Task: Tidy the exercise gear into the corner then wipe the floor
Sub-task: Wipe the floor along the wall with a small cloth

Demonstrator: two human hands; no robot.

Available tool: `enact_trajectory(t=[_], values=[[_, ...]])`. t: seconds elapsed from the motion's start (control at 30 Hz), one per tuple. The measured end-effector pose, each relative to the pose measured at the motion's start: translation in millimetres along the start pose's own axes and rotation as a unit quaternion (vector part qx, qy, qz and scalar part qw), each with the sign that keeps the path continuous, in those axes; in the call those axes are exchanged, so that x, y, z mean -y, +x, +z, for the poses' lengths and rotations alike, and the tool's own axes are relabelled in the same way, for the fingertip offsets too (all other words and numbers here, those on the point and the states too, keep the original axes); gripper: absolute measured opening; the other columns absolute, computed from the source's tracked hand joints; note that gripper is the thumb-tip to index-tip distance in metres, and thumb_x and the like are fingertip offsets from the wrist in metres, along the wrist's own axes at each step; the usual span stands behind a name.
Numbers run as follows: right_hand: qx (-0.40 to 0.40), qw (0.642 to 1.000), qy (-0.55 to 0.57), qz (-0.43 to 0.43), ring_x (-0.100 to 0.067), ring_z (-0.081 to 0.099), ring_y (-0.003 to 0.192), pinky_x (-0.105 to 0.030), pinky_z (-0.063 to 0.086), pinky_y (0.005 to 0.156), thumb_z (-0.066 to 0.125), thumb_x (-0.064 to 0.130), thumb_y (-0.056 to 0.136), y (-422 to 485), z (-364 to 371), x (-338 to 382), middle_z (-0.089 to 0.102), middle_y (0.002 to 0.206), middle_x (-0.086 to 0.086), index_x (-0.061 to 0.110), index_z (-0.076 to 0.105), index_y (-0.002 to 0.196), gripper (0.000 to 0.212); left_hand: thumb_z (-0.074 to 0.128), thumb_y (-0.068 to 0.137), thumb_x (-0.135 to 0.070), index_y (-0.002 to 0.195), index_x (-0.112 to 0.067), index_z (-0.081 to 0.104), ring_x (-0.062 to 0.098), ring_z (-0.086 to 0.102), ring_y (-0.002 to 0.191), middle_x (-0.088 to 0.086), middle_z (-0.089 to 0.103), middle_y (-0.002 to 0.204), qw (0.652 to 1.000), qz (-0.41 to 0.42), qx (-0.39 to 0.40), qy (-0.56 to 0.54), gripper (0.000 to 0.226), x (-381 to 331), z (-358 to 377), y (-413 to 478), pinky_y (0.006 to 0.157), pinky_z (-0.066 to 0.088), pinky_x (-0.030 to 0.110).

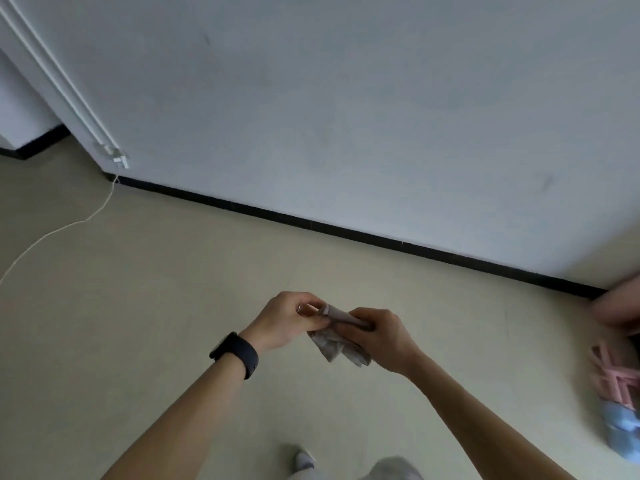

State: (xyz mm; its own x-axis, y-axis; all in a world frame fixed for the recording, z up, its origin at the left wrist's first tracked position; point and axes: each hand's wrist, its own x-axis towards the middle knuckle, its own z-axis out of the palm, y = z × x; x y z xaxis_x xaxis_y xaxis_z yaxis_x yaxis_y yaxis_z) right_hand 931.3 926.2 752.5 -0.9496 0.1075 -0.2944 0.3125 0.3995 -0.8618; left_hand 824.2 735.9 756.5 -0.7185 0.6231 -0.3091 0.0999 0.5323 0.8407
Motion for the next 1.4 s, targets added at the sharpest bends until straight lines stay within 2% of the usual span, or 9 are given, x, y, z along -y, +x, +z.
enact_trajectory(t=[0.2, 0.43, 0.53, 0.6, 0.73, 0.87, 1.03, 1.2, 1.4], values=[[-0.085, 0.994, 0.032, 0.057, -0.007, 0.048, 0.042, -0.022, 0.037, 0.045, 0.073, 0.030, 0.090, 51, -37, -6, 0.058, 0.050, 0.007, 0.022, 0.069, 0.070, 0.022, 0.080, 0.081, -0.036, 0.089, -0.031, 0.077, 0.012, 0.071, 0.086, -0.008, 0.076, 0.087, 0.995, 0.019, 0.093, 0.033, 0.010, -18, -21, 102, 0.082, 0.056, 0.034], [-0.156, 0.976, 0.056, 0.138, -0.004, 0.049, 0.048, -0.018, 0.038, 0.048, 0.071, 0.032, 0.088, 137, -88, -63, 0.062, 0.058, 0.005, 0.022, 0.071, 0.075, 0.016, 0.079, 0.082, -0.032, 0.093, -0.032, 0.076, 0.008, 0.069, 0.088, -0.011, 0.076, 0.090, 0.980, 0.013, 0.166, 0.104, 0.011, -29, 8, 253, 0.084, 0.055, 0.029], [-0.179, 0.967, 0.062, 0.173, -0.004, 0.049, 0.051, -0.018, 0.040, 0.051, 0.068, 0.029, 0.088, 181, -112, -100, 0.063, 0.061, 0.006, 0.022, 0.071, 0.081, 0.011, 0.070, 0.089, -0.031, 0.106, -0.032, 0.071, 0.005, 0.066, 0.093, -0.013, 0.072, 0.100, 0.968, 0.019, 0.190, 0.166, 0.017, -36, 26, 321, 0.079, 0.052, 0.017], [-0.205, 0.955, 0.052, 0.206, -0.006, 0.053, 0.055, -0.024, 0.047, 0.057, 0.067, 0.032, 0.087, 210, -132, -131, 0.064, 0.063, 0.007, 0.027, 0.069, 0.079, 0.010, 0.063, 0.092, -0.032, 0.116, -0.033, 0.067, 0.008, 0.063, 0.102, -0.011, 0.068, 0.111, 0.955, 0.009, 0.201, 0.217, 0.025, -41, 39, 372, 0.086, 0.051, 0.023], [-0.242, 0.932, 0.024, 0.268, -0.008, 0.060, 0.064, -0.032, 0.052, 0.061, 0.063, 0.049, 0.086, 247, -172, -181, 0.067, 0.070, 0.012, 0.032, 0.067, 0.086, 0.017, 0.052, 0.096, -0.034, 0.130, -0.033, 0.058, 0.016, 0.056, 0.120, -0.006, 0.059, 0.132, 0.902, 0.027, 0.240, 0.357, 0.035, -51, 66, 465, 0.095, 0.047, 0.030], [-0.263, 0.917, 0.018, 0.298, -0.005, 0.062, 0.072, -0.032, 0.054, 0.063, 0.060, 0.056, 0.089, 269, -195, -226, 0.070, 0.082, 0.018, 0.034, 0.065, 0.093, 0.023, 0.048, 0.097, -0.037, 0.131, -0.034, 0.055, 0.019, 0.057, 0.120, -0.004, 0.058, 0.135, 0.859, 0.036, 0.277, 0.428, 0.036, -45, 99, 533, 0.094, 0.049, 0.034], [-0.321, 0.883, 0.008, 0.342, -0.009, 0.062, 0.077, -0.032, 0.053, 0.062, 0.058, 0.050, 0.094, 302, -197, -301, 0.069, 0.091, 0.016, 0.036, 0.061, 0.101, 0.017, 0.046, 0.097, -0.038, 0.131, -0.035, 0.054, 0.021, 0.057, 0.118, -0.004, 0.057, 0.134, 0.809, 0.061, 0.337, 0.477, 0.035, -6, 160, 615, 0.092, 0.050, 0.035], [-0.337, 0.849, 0.022, 0.405, -0.012, 0.063, 0.081, -0.035, 0.054, 0.064, 0.058, 0.047, 0.095, 337, -149, -403, 0.069, 0.093, 0.016, 0.036, 0.061, 0.101, 0.013, 0.042, 0.098, -0.033, 0.131, -0.034, 0.055, 0.021, 0.053, 0.121, -0.004, 0.058, 0.133, 0.760, 0.090, 0.367, 0.528, 0.035, 84, 223, 681, 0.091, 0.046, 0.032], [-0.298, 0.815, 0.046, 0.494, -0.010, 0.057, 0.076, -0.023, 0.041, 0.054, 0.050, 0.035, 0.097, 379, -49, -524, 0.063, 0.087, 0.015, 0.037, 0.060, 0.094, 0.011, 0.038, 0.099, -0.030, 0.134, -0.032, 0.052, 0.019, 0.051, 0.122, -0.004, 0.060, 0.130, 0.684, 0.148, 0.394, 0.596, 0.038, 225, 280, 738, 0.091, 0.040, 0.032]])
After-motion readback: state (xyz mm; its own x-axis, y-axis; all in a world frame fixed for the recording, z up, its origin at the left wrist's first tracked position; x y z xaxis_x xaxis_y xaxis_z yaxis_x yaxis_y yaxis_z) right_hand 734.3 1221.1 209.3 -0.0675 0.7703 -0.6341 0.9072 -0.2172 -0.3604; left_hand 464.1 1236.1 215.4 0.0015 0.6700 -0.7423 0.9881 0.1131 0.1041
